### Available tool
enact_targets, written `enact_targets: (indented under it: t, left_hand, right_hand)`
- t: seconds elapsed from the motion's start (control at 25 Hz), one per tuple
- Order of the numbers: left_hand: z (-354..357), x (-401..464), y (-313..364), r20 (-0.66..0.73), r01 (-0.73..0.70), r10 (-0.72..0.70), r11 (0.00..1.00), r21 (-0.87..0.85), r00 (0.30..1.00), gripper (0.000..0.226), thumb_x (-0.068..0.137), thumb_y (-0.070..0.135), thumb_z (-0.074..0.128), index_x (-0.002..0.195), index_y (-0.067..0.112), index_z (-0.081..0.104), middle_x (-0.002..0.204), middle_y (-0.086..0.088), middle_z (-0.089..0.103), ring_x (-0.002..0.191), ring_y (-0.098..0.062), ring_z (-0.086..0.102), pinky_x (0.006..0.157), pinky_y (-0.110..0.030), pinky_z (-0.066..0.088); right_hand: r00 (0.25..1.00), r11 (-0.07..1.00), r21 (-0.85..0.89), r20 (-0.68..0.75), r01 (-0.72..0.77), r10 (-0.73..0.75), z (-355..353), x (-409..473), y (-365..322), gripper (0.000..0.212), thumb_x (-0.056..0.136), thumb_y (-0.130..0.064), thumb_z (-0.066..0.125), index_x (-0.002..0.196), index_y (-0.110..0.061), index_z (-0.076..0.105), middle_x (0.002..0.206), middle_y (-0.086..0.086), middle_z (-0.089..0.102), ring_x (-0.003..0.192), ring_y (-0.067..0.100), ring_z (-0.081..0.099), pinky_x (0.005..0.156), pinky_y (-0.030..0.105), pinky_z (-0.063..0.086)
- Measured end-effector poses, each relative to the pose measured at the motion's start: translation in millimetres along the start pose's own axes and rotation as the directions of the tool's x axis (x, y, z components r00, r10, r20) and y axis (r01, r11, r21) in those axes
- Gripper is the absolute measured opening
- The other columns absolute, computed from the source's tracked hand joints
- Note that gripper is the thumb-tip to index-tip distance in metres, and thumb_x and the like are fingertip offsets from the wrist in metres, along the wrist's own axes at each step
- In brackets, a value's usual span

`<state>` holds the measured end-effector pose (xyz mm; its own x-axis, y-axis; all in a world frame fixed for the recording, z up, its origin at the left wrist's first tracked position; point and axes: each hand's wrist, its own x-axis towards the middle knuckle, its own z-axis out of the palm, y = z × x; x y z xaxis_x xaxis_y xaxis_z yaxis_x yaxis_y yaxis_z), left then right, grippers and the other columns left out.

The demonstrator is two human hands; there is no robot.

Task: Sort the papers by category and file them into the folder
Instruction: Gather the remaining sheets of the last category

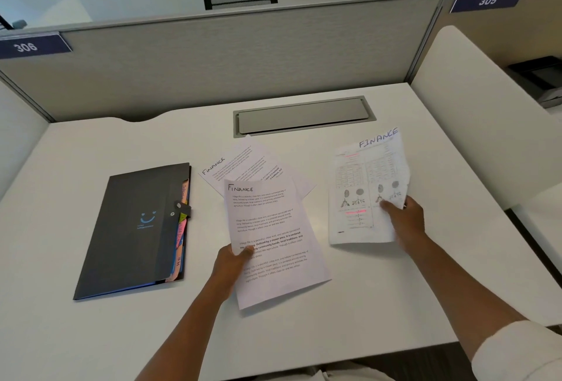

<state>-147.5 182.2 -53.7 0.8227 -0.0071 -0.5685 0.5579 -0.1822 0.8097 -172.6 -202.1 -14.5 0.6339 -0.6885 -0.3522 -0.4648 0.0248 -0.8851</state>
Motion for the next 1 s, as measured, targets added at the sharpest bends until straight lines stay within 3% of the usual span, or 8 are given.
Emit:
enact_targets:
  t: [0.12, 0.32, 0.4, 0.52, 0.64, 0.76, 1.0]
  left_hand:
    - [0, -2, -1, 0.008, -0.004, 0.004, 1.000, 0.009, 1.000, 0.020, 0.092, 0.023, 0.067, 0.110, 0.016, 0.066, 0.102, -0.006, 0.075, 0.086, -0.028, 0.074, 0.078, -0.046, 0.060]
    - [2, -6, -2, 0.020, 0.004, -0.005, 0.999, 0.043, 1.000, 0.019, 0.092, 0.023, 0.066, 0.110, 0.017, 0.064, 0.102, -0.004, 0.074, 0.085, -0.027, 0.074, 0.074, -0.042, 0.061]
    - [3, -6, -2, 0.020, 0.012, -0.013, 0.999, 0.046, 1.000, 0.019, 0.091, 0.021, 0.067, 0.109, 0.017, 0.065, 0.102, -0.006, 0.075, 0.086, -0.027, 0.073, 0.078, -0.044, 0.060]
    - [3, -8, -3, 0.041, 0.028, -0.029, 0.999, 0.030, 0.999, 0.020, 0.091, 0.020, 0.068, 0.110, 0.015, 0.066, 0.102, -0.006, 0.075, 0.087, -0.027, 0.074, 0.081, -0.047, 0.060]
    - [3, -13, -2, 0.047, 0.030, -0.029, 0.999, -0.019, 0.998, 0.016, 0.092, 0.020, 0.067, 0.107, 0.016, 0.066, 0.100, -0.006, 0.076, 0.085, -0.027, 0.074, 0.072, -0.040, 0.061]
    - [5, -16, -2, 0.057, 0.028, -0.024, 0.998, -0.062, 0.998, 0.018, 0.092, 0.025, 0.066, 0.107, 0.016, 0.066, 0.099, -0.005, 0.076, 0.084, -0.027, 0.075, 0.070, -0.039, 0.060]
    - [7, -21, -2, 0.106, -0.003, 0.012, 0.996, -0.089, 0.994, 0.028, 0.086, 0.020, 0.073, 0.113, 0.014, 0.066, 0.103, -0.006, 0.076, 0.086, -0.026, 0.075, 0.074, -0.040, 0.061]
  right_hand:
    - [0.994, 0.967, 0.248, 0.111, -0.051, 0.024, 3, -14, -10, 0.018, 0.085, -0.006, 0.070, 0.097, -0.018, 0.068, 0.098, 0.000, 0.072, 0.090, 0.021, 0.070, 0.084, 0.040, 0.055]
    - [0.967, 0.932, 0.336, 0.252, -0.134, 0.048, 26, -42, -7, 0.021, 0.085, -0.004, 0.069, 0.104, -0.015, 0.068, 0.101, 0.003, 0.073, 0.086, 0.018, 0.071, 0.074, 0.032, 0.058]
    - [0.950, 0.947, 0.268, 0.296, -0.179, 0.096, 42, -56, 8, 0.018, 0.085, -0.003, 0.069, 0.099, -0.014, 0.069, 0.099, 0.006, 0.073, 0.084, 0.020, 0.071, 0.073, 0.033, 0.060]
    - [0.918, 0.970, 0.095, 0.353, -0.225, 0.179, 65, -80, 32, 0.019, 0.083, -0.008, 0.072, 0.102, -0.011, 0.070, 0.101, 0.010, 0.075, 0.086, 0.026, 0.073, 0.084, 0.047, 0.058]
    - [0.939, 0.983, -0.126, 0.302, -0.134, 0.167, 81, -103, 41, 0.024, 0.083, -0.023, 0.072, 0.105, -0.014, 0.068, 0.100, -0.001, 0.073, 0.085, 0.019, 0.070, 0.076, 0.034, 0.058]
    - [0.940, 0.965, -0.261, 0.328, -0.008, 0.096, 90, -126, 32, 0.023, 0.085, -0.025, 0.069, 0.107, -0.020, 0.065, 0.095, -0.006, 0.066, 0.086, 0.017, 0.065, 0.061, 0.020, 0.046]
    - [0.818, 0.949, -0.306, 0.564, 0.080, 0.113, 96, -132, 33, 0.034, 0.083, -0.034, 0.072, 0.114, -0.022, 0.065, 0.110, -0.006, 0.071, 0.094, 0.015, 0.069, 0.082, 0.032, 0.057]
